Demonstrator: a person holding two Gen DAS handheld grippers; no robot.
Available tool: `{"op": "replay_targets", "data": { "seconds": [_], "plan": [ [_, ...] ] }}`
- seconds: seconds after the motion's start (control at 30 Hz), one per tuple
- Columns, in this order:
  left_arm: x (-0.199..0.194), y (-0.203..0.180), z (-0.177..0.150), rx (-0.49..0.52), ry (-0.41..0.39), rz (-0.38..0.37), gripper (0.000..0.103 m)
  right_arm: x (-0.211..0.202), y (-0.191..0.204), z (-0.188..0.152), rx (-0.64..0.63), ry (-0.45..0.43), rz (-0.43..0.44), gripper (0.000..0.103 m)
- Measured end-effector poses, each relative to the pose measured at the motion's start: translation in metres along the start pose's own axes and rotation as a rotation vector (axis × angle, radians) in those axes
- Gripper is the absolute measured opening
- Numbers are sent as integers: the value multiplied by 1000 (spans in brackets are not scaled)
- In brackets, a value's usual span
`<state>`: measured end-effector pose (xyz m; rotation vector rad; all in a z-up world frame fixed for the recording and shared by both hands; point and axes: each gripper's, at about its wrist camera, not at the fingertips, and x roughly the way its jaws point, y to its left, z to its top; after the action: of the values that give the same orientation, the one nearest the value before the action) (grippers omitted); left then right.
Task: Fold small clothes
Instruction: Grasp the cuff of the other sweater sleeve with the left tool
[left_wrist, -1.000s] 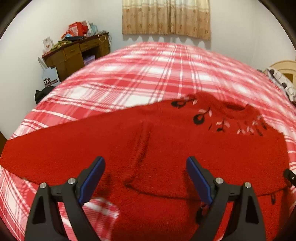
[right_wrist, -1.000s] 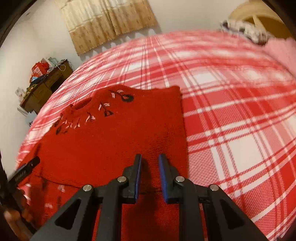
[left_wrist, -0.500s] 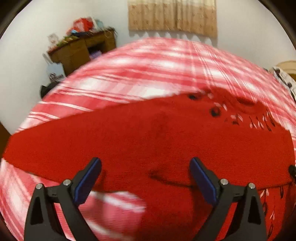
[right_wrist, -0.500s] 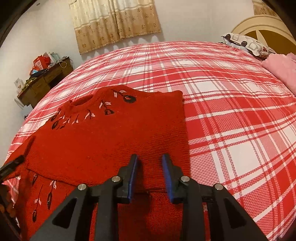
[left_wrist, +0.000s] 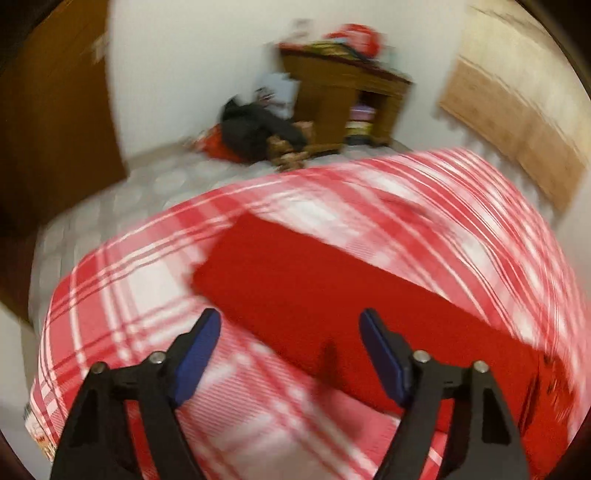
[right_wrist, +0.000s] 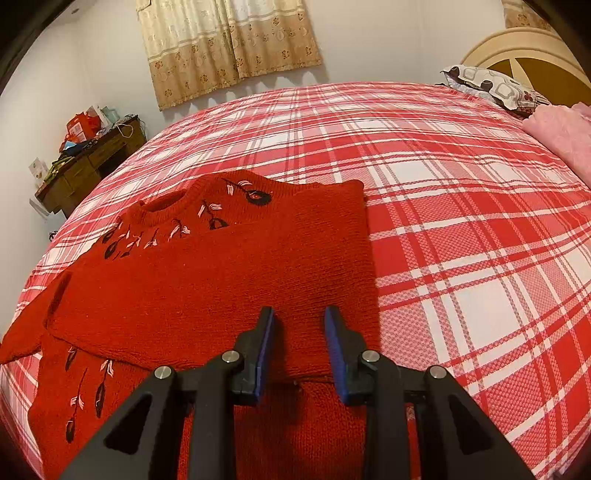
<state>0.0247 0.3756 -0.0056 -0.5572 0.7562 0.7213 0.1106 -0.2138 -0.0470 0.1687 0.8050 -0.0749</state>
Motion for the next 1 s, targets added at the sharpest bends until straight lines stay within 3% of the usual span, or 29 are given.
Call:
{"op": "replay_targets", "data": {
  "seconds": [0.1,0.2,0.47,0.53,0.63,0.7,0.87,1.0],
  "plan": [
    [15,36,4,-158,30,-44,66,0,0,0,-3,-1,-6,29],
    [17,45,2,-217,-26,-107,66,0,0,-1,-7,-1,-12,29],
    [29,19,-3,-150,-65,-68,65,0,2,-1,-11,-1,-18,29],
    [31,21,3,-124,-68,-82,59,0,2,-1,-12,-1,-19,30],
    [33,15,4,-75,-59,-94,37,0,2,-1,-12,-2,-19,30],
    [36,10,4,-50,-55,-98,11,0,1,-1,-10,-2,-17,30],
    [32,1,3,-34,-57,-104,6,0,1,-1,0,-4,-9,30],
    [12,-22,1,15,-114,-111,6,0,1,-1,-1,-4,-9,30]
  ]
}}
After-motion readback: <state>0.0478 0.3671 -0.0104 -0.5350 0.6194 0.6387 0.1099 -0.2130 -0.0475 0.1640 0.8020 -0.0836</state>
